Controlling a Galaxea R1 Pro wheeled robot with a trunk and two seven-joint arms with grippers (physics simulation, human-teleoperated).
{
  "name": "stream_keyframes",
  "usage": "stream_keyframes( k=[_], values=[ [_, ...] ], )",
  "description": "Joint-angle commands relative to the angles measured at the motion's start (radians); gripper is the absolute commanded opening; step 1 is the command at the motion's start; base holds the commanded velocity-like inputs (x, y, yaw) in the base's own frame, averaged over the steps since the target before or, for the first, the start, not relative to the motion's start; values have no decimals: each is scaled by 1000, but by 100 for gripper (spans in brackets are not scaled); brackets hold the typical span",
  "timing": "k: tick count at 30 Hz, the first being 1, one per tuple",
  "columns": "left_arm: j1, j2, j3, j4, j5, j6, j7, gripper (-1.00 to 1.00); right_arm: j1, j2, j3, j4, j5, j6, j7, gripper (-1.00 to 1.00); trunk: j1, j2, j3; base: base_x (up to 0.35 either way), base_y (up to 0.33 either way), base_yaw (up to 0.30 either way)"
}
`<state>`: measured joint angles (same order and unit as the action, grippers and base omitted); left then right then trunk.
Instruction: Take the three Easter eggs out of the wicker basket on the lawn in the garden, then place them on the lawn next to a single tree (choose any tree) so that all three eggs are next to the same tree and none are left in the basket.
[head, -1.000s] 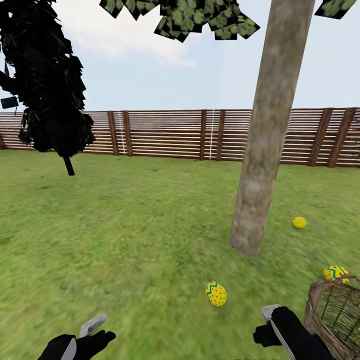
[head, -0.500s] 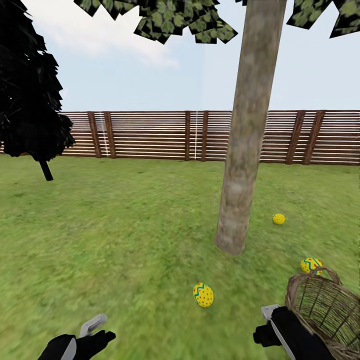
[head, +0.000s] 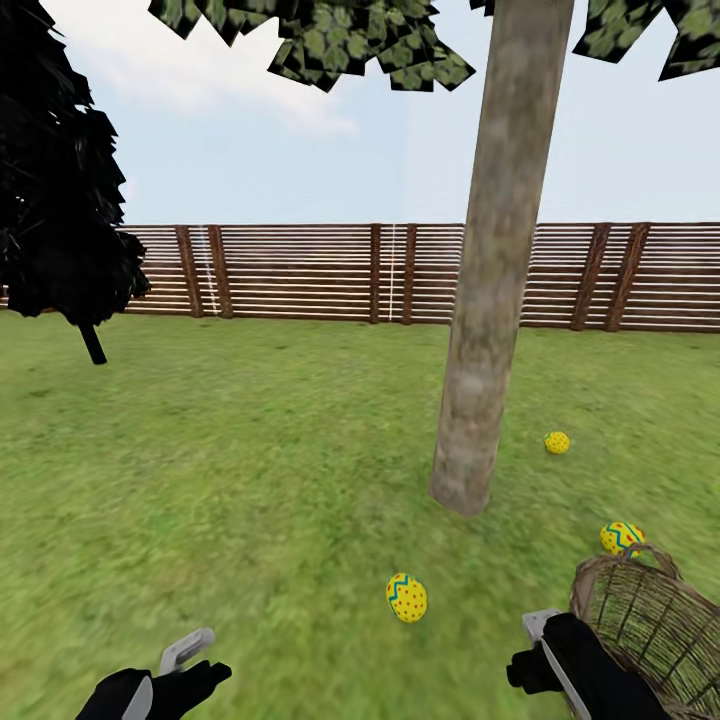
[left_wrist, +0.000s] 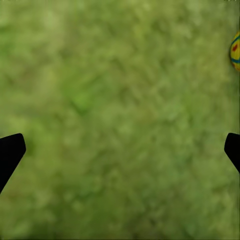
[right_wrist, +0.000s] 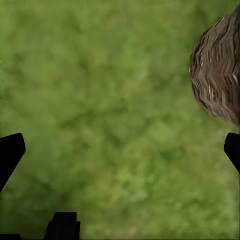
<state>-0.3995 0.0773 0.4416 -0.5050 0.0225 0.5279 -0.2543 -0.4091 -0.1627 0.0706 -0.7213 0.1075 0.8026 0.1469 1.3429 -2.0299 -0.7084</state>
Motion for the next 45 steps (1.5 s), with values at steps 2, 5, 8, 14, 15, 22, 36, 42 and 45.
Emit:
stream_keyframes(
  k=[2,5,8,14,15,22,36,42,45],
  values=[
    [-1,-1,5,-1,2,7,-3,100,0,-1,3,-1,11,4,8,100,-8,14,5,0,0,0],
    [-1,-1,5,-1,2,7,-3,100,0,0,3,-1,12,4,8,100,-19,35,15,0,0,-2],
    [-1,-2,5,-1,2,7,-3,100,0,0,4,-1,12,4,8,100,-31,56,24,0,0,-151],
    [-1,-1,5,-1,2,7,-3,100,0,0,5,0,12,4,8,100,-54,98,43,0,0,-267],
    [-1,-1,5,-1,2,7,-3,100,0,0,5,0,12,4,8,100,-58,105,46,0,0,-282],
    [-1,-1,5,-1,2,7,-3,100,0,0,3,0,11,4,8,100,-85,154,68,0,0,-188],
    [-1,-1,6,-1,2,7,-5,100,0,-1,3,0,12,4,8,100,-138,252,112,0,0,-5],
    [-1,-1,6,-1,2,7,-4,100,0,-1,3,0,12,4,8,100,-161,294,131,0,0,0],
    [-1,-1,6,-1,1,7,-4,100,0,-1,3,0,12,4,8,100,-173,315,140,0,0,0]
  ],
)
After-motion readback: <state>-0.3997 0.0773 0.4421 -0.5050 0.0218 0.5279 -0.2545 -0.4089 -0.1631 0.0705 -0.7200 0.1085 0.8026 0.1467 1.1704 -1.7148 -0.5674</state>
